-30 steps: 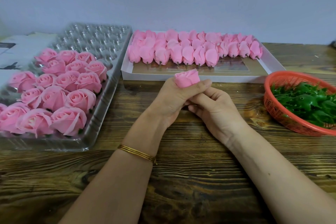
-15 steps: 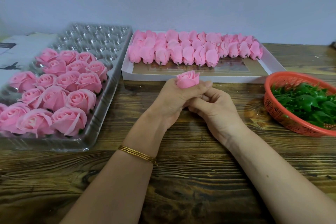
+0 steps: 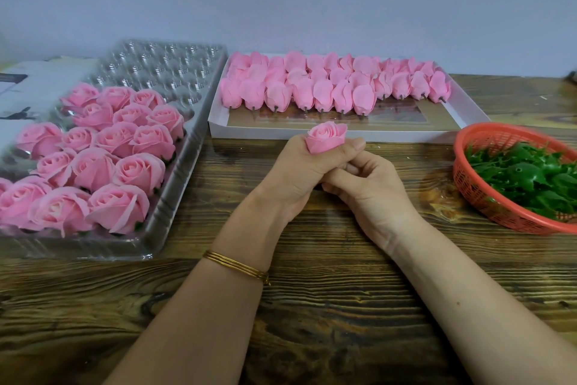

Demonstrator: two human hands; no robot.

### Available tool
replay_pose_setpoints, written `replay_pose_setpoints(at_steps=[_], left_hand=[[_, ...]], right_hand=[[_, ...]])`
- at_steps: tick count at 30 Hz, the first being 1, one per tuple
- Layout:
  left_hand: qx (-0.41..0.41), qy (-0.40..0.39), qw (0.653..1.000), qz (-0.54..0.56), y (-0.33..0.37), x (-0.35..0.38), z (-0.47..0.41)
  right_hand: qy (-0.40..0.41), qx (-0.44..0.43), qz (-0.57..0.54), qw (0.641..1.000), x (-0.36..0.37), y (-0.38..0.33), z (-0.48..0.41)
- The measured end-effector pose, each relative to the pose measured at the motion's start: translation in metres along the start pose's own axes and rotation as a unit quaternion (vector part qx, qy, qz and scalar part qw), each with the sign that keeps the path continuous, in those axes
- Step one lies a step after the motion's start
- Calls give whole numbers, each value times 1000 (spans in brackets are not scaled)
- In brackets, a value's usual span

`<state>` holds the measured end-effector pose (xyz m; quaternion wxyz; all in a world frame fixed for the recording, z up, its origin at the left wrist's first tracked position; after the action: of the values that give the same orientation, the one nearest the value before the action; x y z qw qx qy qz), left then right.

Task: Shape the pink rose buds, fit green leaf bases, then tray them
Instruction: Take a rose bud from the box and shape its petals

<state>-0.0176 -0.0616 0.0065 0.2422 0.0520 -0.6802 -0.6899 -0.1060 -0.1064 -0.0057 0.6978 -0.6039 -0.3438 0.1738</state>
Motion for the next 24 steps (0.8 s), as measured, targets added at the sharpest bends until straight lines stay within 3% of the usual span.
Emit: replay_pose_setpoints(at_steps=[7,12,19,24], left_hand=[[43,42,998,-24,0,-4,-1],[113,121,971,-170,1,-13,-4],[113,95,942,-300,0,-5,-3],[107,93,941,-308,1,-3,-1]], right_hand=[[7,38,-15,999,0,-1,0],[86,38,-50,994,-11,-7,-3],[98,-2,7,995,-9,-11,2],[110,-6,-1,994,-9,-12,4]])
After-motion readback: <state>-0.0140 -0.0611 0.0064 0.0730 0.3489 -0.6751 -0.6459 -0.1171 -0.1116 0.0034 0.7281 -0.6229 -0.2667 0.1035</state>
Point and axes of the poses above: each hand's wrist, its own z-axis away from the middle knuckle, its own x-axis out of the palm, y = z × x, the point moved 5 cm from there along -z, towards the middle knuckle, and after that the axes turned 1 degree about -z, right-handed, at the moved point
